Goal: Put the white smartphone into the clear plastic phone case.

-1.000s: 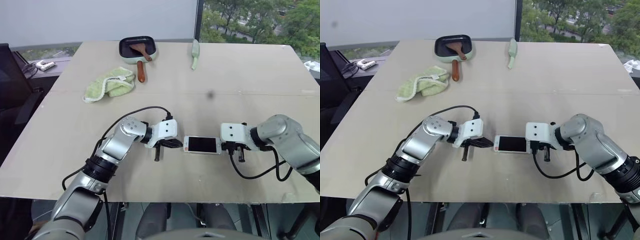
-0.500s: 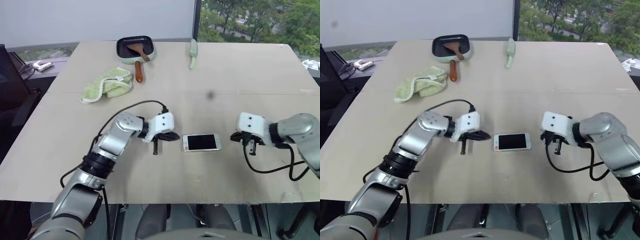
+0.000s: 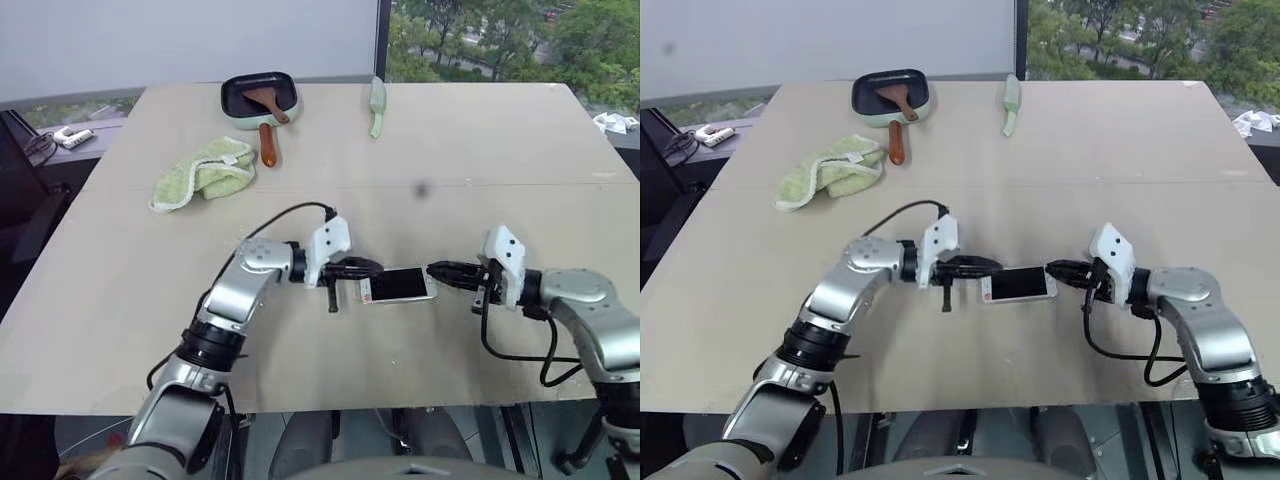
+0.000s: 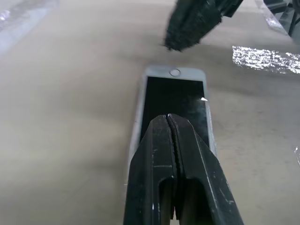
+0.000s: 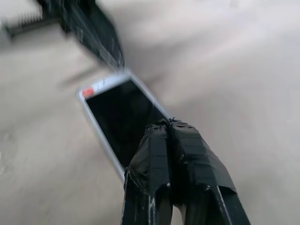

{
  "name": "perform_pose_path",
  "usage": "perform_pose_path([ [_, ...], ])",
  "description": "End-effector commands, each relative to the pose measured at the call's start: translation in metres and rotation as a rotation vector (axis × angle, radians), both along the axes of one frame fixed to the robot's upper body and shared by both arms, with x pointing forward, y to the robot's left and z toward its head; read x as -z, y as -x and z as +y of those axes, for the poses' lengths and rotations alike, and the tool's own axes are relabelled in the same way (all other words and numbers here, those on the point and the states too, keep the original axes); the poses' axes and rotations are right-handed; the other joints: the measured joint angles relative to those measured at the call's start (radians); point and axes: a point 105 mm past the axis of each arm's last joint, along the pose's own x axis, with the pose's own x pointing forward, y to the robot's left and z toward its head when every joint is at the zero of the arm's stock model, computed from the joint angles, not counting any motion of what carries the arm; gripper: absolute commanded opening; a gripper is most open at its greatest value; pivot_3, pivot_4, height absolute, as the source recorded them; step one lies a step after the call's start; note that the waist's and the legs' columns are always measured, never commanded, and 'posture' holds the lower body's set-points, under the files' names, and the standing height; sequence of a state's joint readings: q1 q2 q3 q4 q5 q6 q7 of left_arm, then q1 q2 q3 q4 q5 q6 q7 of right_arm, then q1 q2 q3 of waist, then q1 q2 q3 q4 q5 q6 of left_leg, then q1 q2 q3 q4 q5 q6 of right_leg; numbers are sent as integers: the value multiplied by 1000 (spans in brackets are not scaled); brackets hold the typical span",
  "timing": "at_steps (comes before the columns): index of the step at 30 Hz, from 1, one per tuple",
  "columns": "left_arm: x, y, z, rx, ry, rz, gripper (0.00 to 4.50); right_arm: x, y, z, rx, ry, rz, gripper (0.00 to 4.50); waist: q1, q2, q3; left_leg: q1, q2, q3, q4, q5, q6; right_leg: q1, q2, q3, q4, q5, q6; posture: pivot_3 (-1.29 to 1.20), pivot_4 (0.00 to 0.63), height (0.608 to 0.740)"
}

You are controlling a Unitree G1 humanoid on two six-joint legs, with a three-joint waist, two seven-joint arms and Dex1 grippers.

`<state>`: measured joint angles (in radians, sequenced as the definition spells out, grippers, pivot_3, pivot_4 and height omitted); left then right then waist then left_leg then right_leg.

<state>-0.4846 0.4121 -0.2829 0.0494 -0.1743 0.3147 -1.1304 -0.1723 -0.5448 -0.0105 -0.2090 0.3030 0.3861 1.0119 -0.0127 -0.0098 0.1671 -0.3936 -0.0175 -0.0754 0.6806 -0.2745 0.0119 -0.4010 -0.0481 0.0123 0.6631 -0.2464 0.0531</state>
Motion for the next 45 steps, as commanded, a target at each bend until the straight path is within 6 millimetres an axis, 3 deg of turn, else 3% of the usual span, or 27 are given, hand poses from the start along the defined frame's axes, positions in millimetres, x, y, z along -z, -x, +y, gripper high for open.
perform_pose_path([
  [1,2,-1,-1,-12,-7,-30,0,-4,-4,-1,13,-66,-69,113,0,0,0,0,0,0,0,0,0,0,0,0,0,0,0,0,150,740],
  [7,13,3,0,-10,-34,-5,0,18,-12,-8,35,-48,9,113,0,0,0,0,0,1,0,0,0,0,0,1,0,0,0,0,150,740],
  [11,12,2,1,-26,-22,3,0,40,-11,-12,22,70,92,113,0,0,0,1,0,1,0,0,0,0,0,1,0,0,0,0,150,740],
  [22,18,6,2,-16,-42,17,0,74,-9,-25,63,286,260,113,0,-1,-4,17,0,2,-7,0,0,13,0,2,-2,0,0,0,150,740],
  [27,16,6,1,-6,-55,-3,0,74,0,-20,33,302,297,113,4,-4,-10,17,0,1,-7,0,0,15,0,2,-3,0,0,0,150,740],
  [34,14,9,-3,2,-48,-4,0,58,19,-8,-96,222,240,113,6,-4,-10,16,0,0,-10,0,0,15,-1,1,-6,-1,0,0,150,740],
  [45,10,9,-7,13,-44,-15,0,70,20,-25,-56,311,283,113,5,-4,-10,16,0,0,-11,0,0,15,-1,1,-7,-1,1,0,150,740],
])
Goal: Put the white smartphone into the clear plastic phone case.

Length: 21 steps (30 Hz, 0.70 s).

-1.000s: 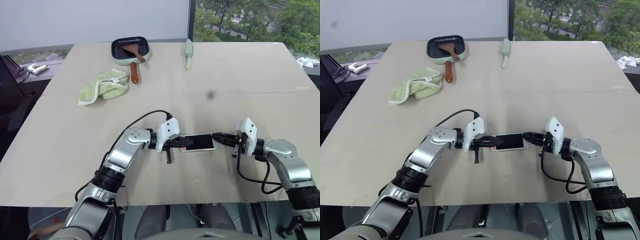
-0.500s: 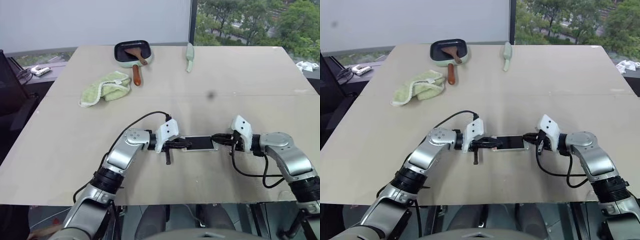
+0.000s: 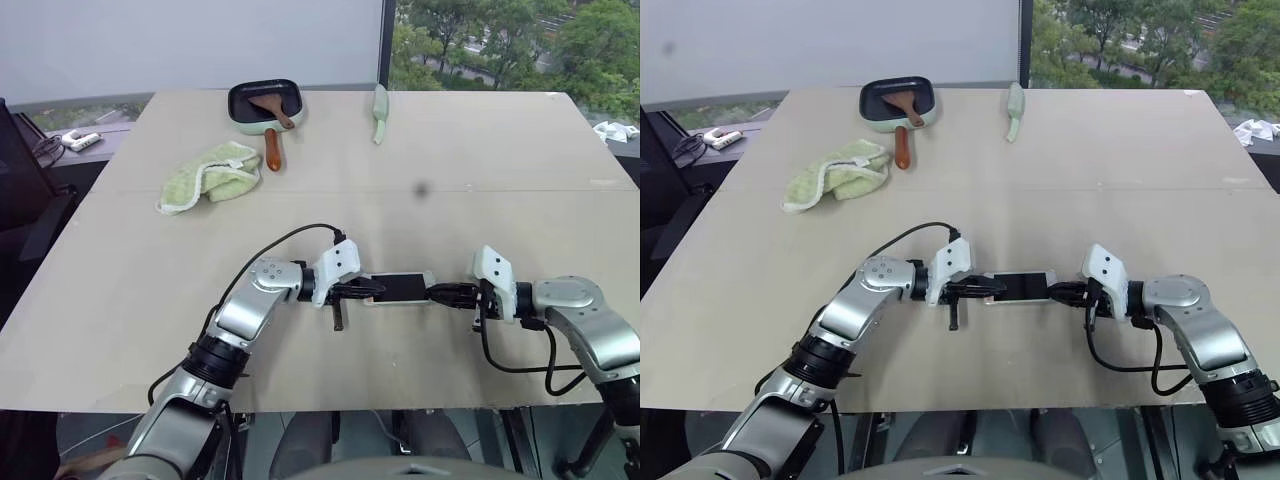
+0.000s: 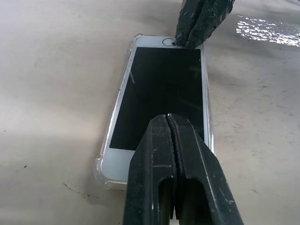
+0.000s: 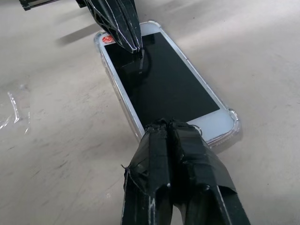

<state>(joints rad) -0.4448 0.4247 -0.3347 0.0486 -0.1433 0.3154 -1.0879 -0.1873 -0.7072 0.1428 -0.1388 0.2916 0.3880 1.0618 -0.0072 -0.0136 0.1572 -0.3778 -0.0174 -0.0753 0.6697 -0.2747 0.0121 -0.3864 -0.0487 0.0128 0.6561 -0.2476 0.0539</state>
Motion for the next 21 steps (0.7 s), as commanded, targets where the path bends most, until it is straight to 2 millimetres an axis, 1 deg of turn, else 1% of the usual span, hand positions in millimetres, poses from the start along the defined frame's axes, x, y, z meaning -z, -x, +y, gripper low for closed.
perform_pose_path([
  [1,-10,3,-7,36,13,-43,0,40,9,-17,52,143,138,113,0,0,0,0,0,0,0,0,0,0,0,0,0,0,0,0,150,740],
  [5,-9,4,-7,35,10,-42,0,45,10,-20,63,193,163,113,0,-1,-1,0,0,0,0,0,0,0,0,0,0,0,0,0,150,740],
  [10,-10,4,-7,37,8,-43,0,53,20,-23,7,269,203,113,4,-2,-3,0,0,0,0,0,0,1,0,0,-1,0,0,0,150,740],
  [15,-10,4,-7,36,8,-45,0,53,14,-25,37,305,190,113,8,-4,-4,0,0,-1,0,0,0,1,-1,-1,-1,0,0,0,150,740],
  [18,-12,4,-7,26,22,-45,0,37,7,-12,47,179,155,113,7,-5,-5,1,0,-1,0,0,0,1,-1,-1,-1,0,0,0,150,740],
  [21,-17,3,-5,3,52,-43,0,24,4,-6,42,94,123,113,2,-5,-5,1,0,-1,0,0,0,1,0,0,-1,0,0,0,150,740],
])
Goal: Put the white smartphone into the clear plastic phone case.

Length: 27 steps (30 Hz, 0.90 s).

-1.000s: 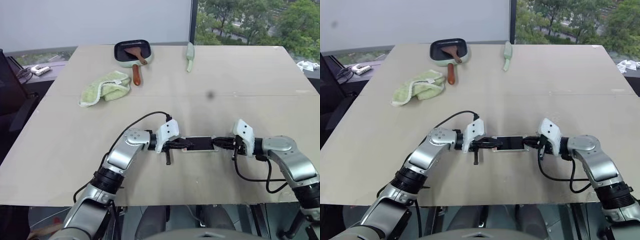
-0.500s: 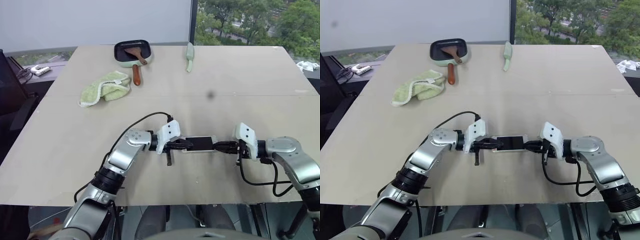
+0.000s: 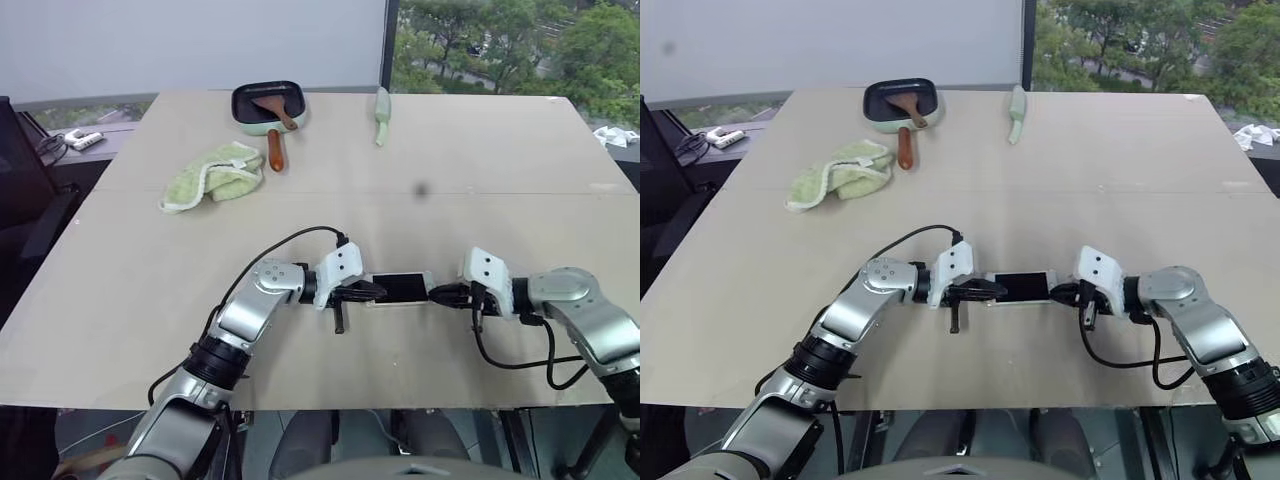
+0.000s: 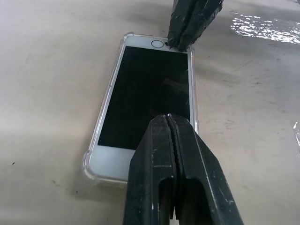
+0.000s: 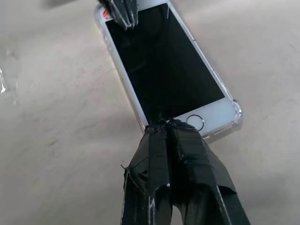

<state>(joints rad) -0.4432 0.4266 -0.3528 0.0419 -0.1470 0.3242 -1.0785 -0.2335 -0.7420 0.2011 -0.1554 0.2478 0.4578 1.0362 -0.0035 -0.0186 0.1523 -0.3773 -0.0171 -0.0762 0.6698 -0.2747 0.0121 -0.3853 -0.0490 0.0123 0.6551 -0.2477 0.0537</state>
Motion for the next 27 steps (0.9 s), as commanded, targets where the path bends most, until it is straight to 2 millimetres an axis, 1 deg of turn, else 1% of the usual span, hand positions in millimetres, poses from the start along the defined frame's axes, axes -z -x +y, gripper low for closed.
perform_pose_path([
  [1,-21,0,0,-14,72,-53,0,15,6,-5,39,-32,84,113,-3,0,0,0,0,0,0,0,0,0,0,0,0,0,0,0,150,740],
  [4,-42,-5,8,-88,198,-74,0,-14,1,0,51,-187,-7,113,-7,2,2,-1,0,0,-1,0,0,-2,0,0,0,0,0,0,150,740],
  [5,-50,-4,15,-116,243,-70,0,-26,1,-1,54,-253,-29,113,-7,2,3,-3,1,0,-1,0,0,-3,0,0,0,0,0,0,150,740],
  [7,-57,1,31,-155,286,-40,0,-45,0,-8,85,-355,-78,113,-9,4,4,-4,1,0,-1,0,0,-5,-1,1,0,0,0,0,150,740],
  [9,-53,7,52,-208,268,0,0,-51,1,-22,127,-387,-107,113,-11,7,6,-7,1,2,-1,0,0,-10,-1,3,2,0,0,0,150,740],
  [10,-49,6,62,-251,237,-8,0,-50,3,-29,140,-378,-116,337,-10,8,7,-7,1,2,-2,0,0,-10,-1,3,2,0,0,0,150,740],
  [11,-46,6,69,-280,214,-17,0,-49,5,-32,146,-368,-120,617,-9,8,7,-7,1,3,-2,0,0,-10,-1,3,2,0,0,0,150,740],
  [12,-47,8,76,-297,207,-39,253,-45,7,-39,155,-344,-116,922,-8,8,8,-7,1,2,-2,0,0,-10,-1,3,2,0,0,0,150,740],
  [14,-43,14,92,-337,168,-75,835,-38,13,-53,175,-308,-107,1798,-5,9,9,-7,1,2,-3,0,0,-10,0,3,1,0,0,0,150,740],
  [15,-42,19,98,-338,162,-74,1200,-36,15,-59,189,-296,-108,2247,-5,9,9,-7,1,3,-3,0,0,-10,0,3,1,0,0,0,150,740],
  [19,-39,36,111,-347,174,-30,3176,-31,18,-78,207,-249,-117,4211,-6,11,11,-6,1,5,-3,0,0,-10,-2,4,1,0,0,0,150,740],
  [20,-38,41,114,-344,170,-25,3612,-31,18,-81,207,-245,-121,4500,-6,11,11,-6,1,5,-2,0,0,-10,-2,4,1,0,0,0,150,740],
  [21,-37,45,116,-341,167,-22,4088,-31,18,-84,207,-243,-124,4500,-7,11,11,-6,1,6,-2,0,0,-10,-3,5,1,0,0,0,150,740],
  [22,-35,49,118,-336,167,-13,4425,-32,19,-85,205,-247,-129,4500,-7,11,11,-6,2,6,-3,0,0,-10,-3,5,1,0,0,0,150,740],
  [25,-29,65,123,-307,120,19,4425,-32,22,-88,183,-237,-133,4500,-9,12,12,-5,3,8,-3,0,0,-10,-3,6,1,0,-1,0,150,740],
  [27,-29,66,129,-319,109,3,4425,-32,23,-89,175,-240,-131,4500,-7,12,13,-5,3,8,-3,0,0,-10,-3,6,1,0,-1,0,150,740],
])
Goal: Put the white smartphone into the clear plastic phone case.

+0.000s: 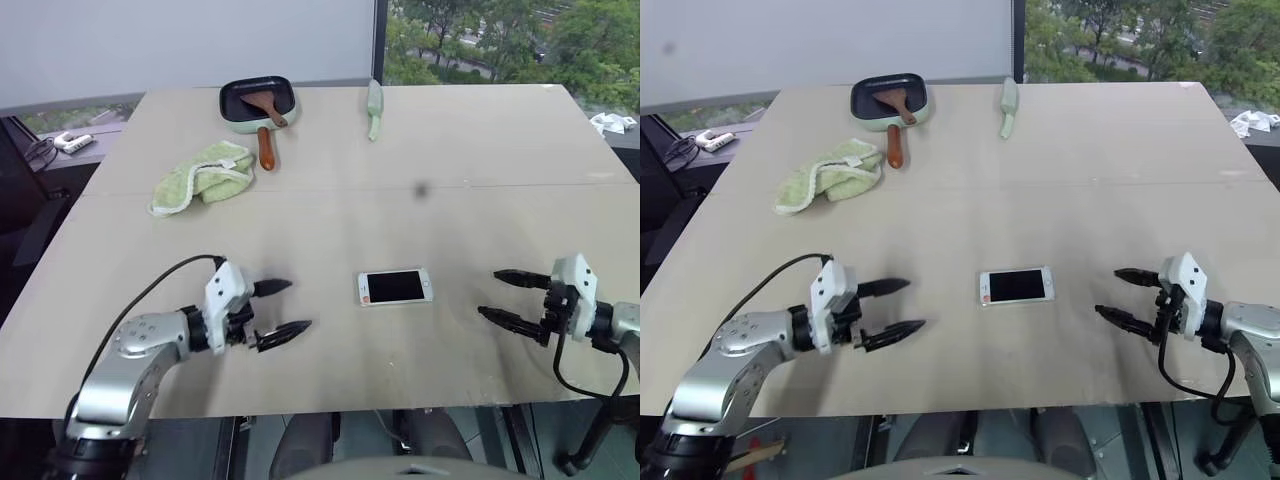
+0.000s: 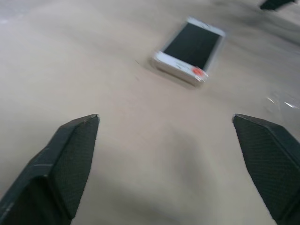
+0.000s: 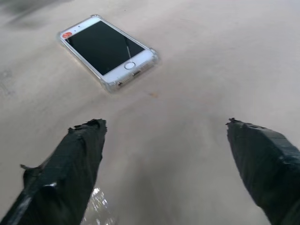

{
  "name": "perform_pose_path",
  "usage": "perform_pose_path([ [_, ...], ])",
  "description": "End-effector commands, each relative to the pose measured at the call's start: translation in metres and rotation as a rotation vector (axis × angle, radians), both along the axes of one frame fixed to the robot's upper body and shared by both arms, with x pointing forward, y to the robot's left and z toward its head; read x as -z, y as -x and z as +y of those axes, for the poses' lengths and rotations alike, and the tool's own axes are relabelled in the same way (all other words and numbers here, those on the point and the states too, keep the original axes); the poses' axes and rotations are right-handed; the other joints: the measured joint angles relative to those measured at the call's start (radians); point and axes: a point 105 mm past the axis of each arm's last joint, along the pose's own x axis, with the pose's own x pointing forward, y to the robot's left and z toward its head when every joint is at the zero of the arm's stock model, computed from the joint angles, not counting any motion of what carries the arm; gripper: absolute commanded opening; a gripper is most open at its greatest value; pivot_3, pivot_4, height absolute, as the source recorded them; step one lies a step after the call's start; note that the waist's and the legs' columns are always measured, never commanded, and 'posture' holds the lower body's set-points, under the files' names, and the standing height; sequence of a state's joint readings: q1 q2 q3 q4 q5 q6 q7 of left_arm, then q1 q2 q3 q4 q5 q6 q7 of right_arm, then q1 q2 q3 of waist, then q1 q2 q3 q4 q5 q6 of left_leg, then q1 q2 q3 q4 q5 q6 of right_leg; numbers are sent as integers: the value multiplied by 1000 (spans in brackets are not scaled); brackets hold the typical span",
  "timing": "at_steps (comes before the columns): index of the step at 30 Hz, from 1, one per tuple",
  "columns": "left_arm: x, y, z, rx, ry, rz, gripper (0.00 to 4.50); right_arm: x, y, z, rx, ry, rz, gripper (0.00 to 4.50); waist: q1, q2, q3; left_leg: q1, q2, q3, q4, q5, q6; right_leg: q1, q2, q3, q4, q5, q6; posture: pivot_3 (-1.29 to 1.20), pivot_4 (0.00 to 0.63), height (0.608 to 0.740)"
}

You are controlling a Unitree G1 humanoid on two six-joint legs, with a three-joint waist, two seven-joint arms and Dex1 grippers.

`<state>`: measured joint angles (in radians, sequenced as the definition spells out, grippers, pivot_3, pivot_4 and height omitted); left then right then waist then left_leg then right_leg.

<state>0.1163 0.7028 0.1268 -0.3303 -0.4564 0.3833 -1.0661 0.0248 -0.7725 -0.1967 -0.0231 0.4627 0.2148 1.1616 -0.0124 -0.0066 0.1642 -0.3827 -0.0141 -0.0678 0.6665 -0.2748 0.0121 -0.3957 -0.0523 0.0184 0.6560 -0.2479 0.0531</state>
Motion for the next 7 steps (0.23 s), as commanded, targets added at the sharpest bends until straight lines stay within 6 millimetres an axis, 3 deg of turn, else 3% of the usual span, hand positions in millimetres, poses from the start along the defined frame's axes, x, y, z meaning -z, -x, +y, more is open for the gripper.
perform_pose_path([
  [1,-15,2,8,12,-27,-87,4425,-12,2,-6,-24,10,-47,4500,4,0,1,0,0,0,0,0,0,0,0,0,0,0,0,0,150,740],
  [7,-13,-4,10,-1,-72,-160,4425,-9,0,-7,-41,29,-41,4500,7,0,1,0,0,2,0,0,0,0,0,0,-1,0,0,0,150,740],
])
